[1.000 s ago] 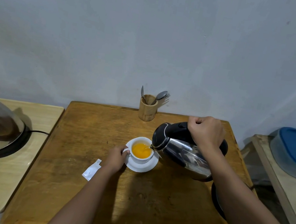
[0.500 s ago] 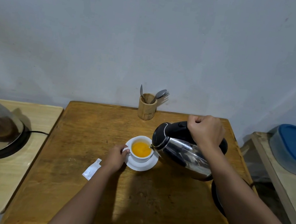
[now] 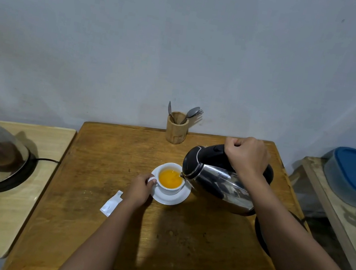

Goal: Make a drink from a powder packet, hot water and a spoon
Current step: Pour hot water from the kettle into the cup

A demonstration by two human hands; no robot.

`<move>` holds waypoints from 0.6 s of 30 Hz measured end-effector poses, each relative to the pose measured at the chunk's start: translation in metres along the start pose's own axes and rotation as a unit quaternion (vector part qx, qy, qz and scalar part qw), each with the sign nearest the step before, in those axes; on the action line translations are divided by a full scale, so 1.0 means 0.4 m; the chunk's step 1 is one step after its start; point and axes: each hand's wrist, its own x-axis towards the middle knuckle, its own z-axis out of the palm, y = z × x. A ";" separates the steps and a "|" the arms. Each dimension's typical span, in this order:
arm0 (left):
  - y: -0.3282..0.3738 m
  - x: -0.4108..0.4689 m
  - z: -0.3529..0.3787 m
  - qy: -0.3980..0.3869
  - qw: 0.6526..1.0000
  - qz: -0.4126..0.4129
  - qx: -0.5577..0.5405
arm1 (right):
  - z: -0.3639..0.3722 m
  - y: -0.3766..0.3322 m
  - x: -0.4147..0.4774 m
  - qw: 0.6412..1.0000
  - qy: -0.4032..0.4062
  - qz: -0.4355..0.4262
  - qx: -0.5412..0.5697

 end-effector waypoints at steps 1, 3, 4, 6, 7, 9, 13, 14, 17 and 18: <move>0.001 -0.001 0.000 0.000 1.000 0.001 -0.001 | 0.000 0.000 0.000 1.000 0.000 0.000 0.000; -0.001 -0.001 0.001 0.000 1.000 0.000 -0.001 | 0.001 0.001 0.000 1.000 -0.001 -0.001 -0.001; -0.002 -0.001 0.002 0.000 1.000 -0.001 -0.001 | 0.001 0.000 0.000 1.000 -0.001 -0.001 -0.003; -0.004 -0.001 0.003 0.000 1.000 -0.006 -0.001 | 0.003 -0.001 0.001 1.000 0.000 -0.002 -0.006; -0.003 -0.001 0.002 0.001 1.000 -0.009 -0.002 | 0.004 -0.001 0.002 1.000 0.000 -0.002 -0.006; -0.003 0.000 0.002 0.001 1.000 -0.010 -0.008 | 0.006 0.000 0.004 1.000 0.004 0.000 -0.007; 0.000 -0.002 0.003 0.002 1.000 -0.011 -0.010 | 0.002 0.001 0.002 1.000 0.003 -0.005 -0.007; 0.001 -0.003 0.002 0.002 1.000 -0.012 -0.012 | 0.001 0.001 0.001 1.000 0.003 -0.006 -0.007; 0.002 -0.005 0.002 0.004 1.000 -0.009 -0.006 | -0.003 0.001 -0.002 1.000 0.000 -0.004 -0.007; 0.002 -0.005 0.002 0.004 1.000 -0.010 -0.006 | -0.003 0.000 -0.002 1.000 -0.001 -0.003 -0.008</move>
